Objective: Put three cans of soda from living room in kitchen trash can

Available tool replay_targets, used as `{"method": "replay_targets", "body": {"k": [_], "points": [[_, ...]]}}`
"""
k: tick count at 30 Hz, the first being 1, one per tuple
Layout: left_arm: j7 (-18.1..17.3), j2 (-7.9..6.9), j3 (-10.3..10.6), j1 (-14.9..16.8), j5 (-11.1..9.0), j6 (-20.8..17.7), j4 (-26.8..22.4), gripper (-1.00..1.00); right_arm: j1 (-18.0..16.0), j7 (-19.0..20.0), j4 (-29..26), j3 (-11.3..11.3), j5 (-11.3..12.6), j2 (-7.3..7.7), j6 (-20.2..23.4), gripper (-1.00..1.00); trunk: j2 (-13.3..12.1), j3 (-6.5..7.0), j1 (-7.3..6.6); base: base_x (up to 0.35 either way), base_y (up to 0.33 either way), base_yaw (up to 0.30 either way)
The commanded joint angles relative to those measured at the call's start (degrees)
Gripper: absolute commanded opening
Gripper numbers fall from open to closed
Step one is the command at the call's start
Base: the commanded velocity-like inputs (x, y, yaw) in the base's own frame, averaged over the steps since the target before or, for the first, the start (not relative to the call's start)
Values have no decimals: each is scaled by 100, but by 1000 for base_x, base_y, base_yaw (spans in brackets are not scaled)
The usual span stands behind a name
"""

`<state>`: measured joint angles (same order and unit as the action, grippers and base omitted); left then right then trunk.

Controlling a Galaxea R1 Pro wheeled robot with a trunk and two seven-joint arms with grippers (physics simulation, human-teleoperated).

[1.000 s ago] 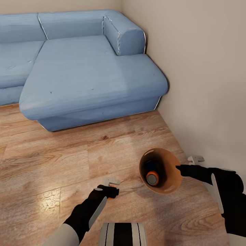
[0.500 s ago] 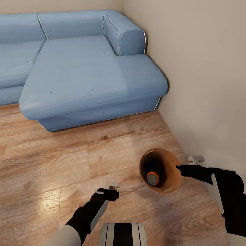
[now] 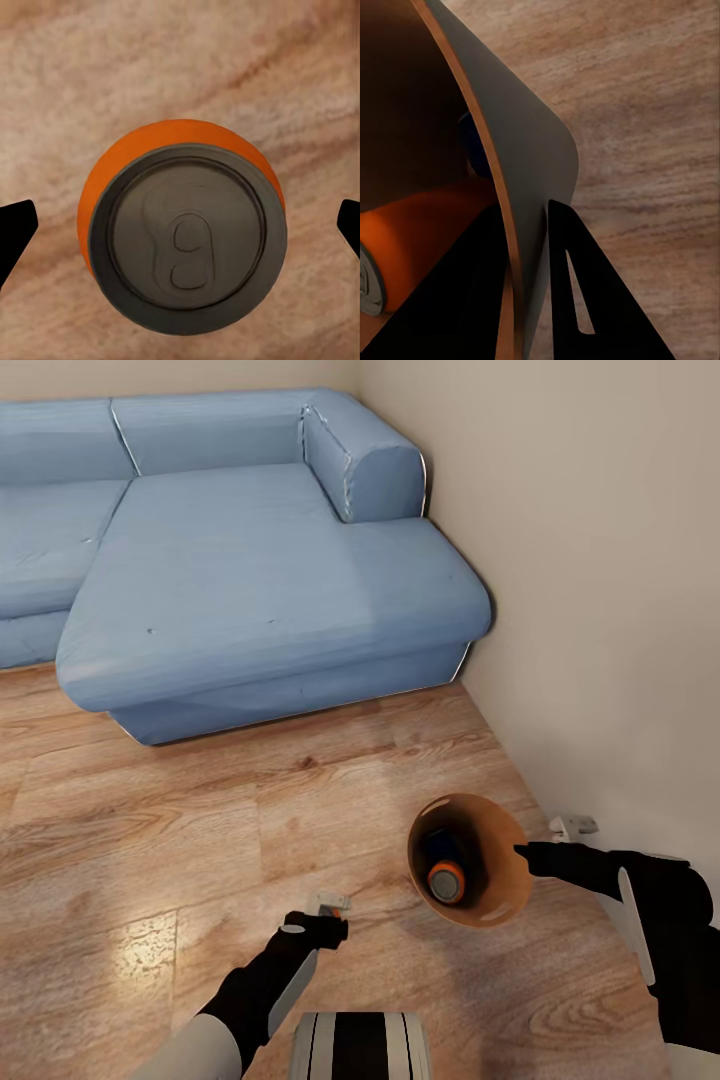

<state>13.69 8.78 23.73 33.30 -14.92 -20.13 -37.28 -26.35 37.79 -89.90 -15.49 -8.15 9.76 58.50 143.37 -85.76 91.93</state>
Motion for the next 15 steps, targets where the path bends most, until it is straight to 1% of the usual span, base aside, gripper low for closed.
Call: {"method": "replay_targets", "body": {"k": [1, 7, 10, 12, 15], "points": [[1, 1, 0, 0, 0, 9, 1, 100, -1, 29, 0, 4, 147, 0, 42, -100, 0, 0, -1, 0, 0, 0], [2, 1, 0, -7, 9, 37, 108, 100, -1, 33, -1, 2, 147, 0, 44, -100, 0, 0, -1, 0, 0, 0], [2, 4, 0, 1, 1, 194, 187, 100, -1, 34, -1, 4, 147, 0, 45, -100, 0, 0, -1, 0, 0, 0], [2, 13, 0, 41, -1, 265, 324, 100, -1, 34, -1, 8, 147, 0, 45, -100, 0, 0, -1, 0, 0, 0], [2, 67, 0, 137, 3, 468, 581, 100, -1, 31, -1, 10, 147, 0, 46, -100, 0, 0, -1, 0, 0, 0]]}}
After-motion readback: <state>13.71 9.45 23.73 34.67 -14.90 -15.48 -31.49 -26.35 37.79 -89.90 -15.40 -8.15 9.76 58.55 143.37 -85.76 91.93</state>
